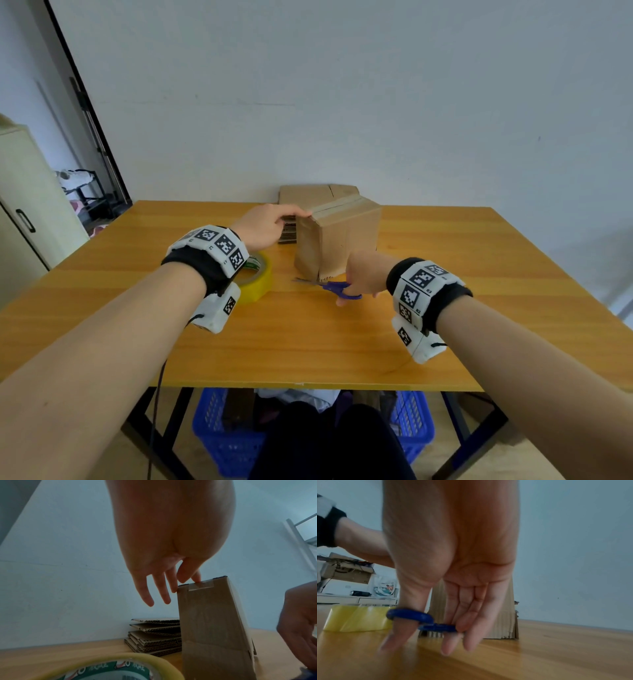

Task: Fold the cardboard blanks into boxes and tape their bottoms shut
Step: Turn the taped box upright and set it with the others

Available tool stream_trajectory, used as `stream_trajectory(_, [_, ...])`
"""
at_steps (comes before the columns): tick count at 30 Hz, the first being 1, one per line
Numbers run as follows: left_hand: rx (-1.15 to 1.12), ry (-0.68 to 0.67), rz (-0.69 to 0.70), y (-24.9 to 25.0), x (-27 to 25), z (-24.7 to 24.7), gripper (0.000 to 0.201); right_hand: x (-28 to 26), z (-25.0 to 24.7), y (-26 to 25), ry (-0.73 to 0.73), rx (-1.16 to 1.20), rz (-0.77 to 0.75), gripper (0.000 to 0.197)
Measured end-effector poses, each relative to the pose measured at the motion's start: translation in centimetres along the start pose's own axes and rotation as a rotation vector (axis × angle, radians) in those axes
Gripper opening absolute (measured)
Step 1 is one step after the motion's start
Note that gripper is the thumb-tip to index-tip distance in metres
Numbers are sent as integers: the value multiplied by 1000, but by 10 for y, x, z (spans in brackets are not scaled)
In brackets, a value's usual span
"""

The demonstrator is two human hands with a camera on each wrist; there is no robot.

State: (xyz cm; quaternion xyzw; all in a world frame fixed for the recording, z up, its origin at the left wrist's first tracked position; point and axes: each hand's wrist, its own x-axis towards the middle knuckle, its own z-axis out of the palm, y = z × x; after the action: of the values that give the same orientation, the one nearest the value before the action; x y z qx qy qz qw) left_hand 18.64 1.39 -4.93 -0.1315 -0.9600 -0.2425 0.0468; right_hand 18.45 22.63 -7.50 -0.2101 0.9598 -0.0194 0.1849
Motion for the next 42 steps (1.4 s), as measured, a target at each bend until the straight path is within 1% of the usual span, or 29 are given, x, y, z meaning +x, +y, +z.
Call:
stream_trajectory(2, [-26,-8,0,-3,4,2,49,3,0,2,30,-45,-22,49])
stream_trajectory(3, [-36,-8,1,-4,5,2,46,6,1,3,60,-48,-32,47])
stream_trajectory(5, [-49,5,12,-3,7,3,39,11,2,5,121,-51,-46,34])
stream_trajectory(7, [-62,32,19,-3,9,5,29,14,4,6,132,-57,-48,24])
stream_trajectory(8, [-70,44,19,-3,9,7,28,15,5,6,123,-58,-48,23])
stream_trajectory(10, [-84,57,0,-1,11,10,40,16,8,6,108,-52,-42,24])
stream_trajectory(12, [-65,68,-17,2,14,14,46,18,10,7,115,-15,-55,20])
stream_trajectory(16, [-45,116,-19,5,20,19,42,14,10,9,123,47,-158,17])
stream_trajectory(17, [-57,115,-17,6,20,19,41,13,10,10,146,69,-181,17])
stream_trajectory(18, [-66,109,-13,6,21,19,40,11,9,11,197,107,-208,15])
stream_trajectory(19, [-75,104,-10,5,21,19,39,9,7,12,279,156,-233,13])
stream_trajectory(20, [-84,101,-10,5,21,19,39,8,4,12,397,192,-247,12])
stream_trajectory(21, [-92,100,-17,6,21,20,39,7,1,12,545,198,-240,13])
stream_trajectory(23, [-113,96,-45,8,22,23,44,6,-6,14,881,185,-183,14])
stream_trajectory(24, [-129,95,-63,10,22,25,49,6,-10,16,1030,218,-158,14])
stream_trajectory(25, [-145,100,-76,12,23,27,53,7,-13,19,1130,283,-134,15])
stream_trajectory(26, [-159,108,-81,14,23,28,56,9,-16,22,1168,369,-101,21])
stream_trajectory(27, [-172,117,-79,16,23,30,57,12,-18,27,1131,484,-61,30])
stream_trajectory(29, [-194,134,-68,18,24,32,56,13,-22,34,922,755,27,46])
stream_trajectory(30, [-197,141,-61,19,25,33,54,14,-23,36,838,868,55,50])
stream_trajectory(31, [-194,149,-52,20,25,33,52,15,-23,39,789,951,67,53])
stream_trajectory(33, [-171,168,-32,20,25,34,48,16,-22,42,755,1055,65,54])
stream_trajectory(36, [-112,208,-26,19,26,35,45,18,-17,46,731,1107,45,53])
stream_trajectory(39, [-26,274,-9,17,26,36,49,21,-16,47,716,1130,42,53])
stream_trajectory(42, [8,274,-2,22,26,37,53,23,-17,46,684,1176,76,58])
